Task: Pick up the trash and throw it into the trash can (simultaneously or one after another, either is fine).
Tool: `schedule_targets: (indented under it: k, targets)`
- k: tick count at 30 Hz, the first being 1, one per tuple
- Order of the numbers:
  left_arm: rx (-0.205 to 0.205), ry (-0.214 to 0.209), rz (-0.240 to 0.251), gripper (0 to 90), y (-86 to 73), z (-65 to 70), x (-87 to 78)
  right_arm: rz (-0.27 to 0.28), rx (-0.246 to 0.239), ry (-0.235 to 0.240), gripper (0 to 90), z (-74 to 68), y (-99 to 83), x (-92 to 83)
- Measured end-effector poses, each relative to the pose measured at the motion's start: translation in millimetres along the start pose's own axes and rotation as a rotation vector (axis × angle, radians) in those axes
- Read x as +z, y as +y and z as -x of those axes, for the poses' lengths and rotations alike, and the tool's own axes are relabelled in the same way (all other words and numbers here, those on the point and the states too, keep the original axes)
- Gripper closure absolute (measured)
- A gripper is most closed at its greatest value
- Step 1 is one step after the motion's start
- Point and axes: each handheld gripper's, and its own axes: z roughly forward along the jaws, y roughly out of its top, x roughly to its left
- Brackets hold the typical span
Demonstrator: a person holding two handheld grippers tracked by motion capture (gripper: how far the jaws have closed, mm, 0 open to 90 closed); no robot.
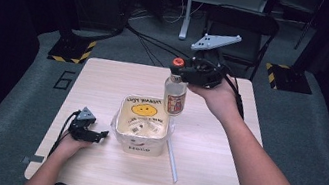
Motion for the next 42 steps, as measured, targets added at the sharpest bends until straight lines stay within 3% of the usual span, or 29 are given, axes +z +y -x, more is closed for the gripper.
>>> schedule_targets:
  k: [14,24,42]
  targets:
    - [-0.001,0.0,0.001,15.4,0.0,0.0,0.1,0.002,-0.032,0.038,61.8,-13.2,7.2,16.9]
    - [-0.003,0.0,0.003,15.4,-0.1,0.2,0.2,0.001,-0.03,0.056,61.8,-19.0,5.9,30.5]
    - [-0.003,0.0,0.003,15.5,0.0,0.2,0.3,-0.008,-0.037,0.049,61.8,-24.9,-1.1,49.1]
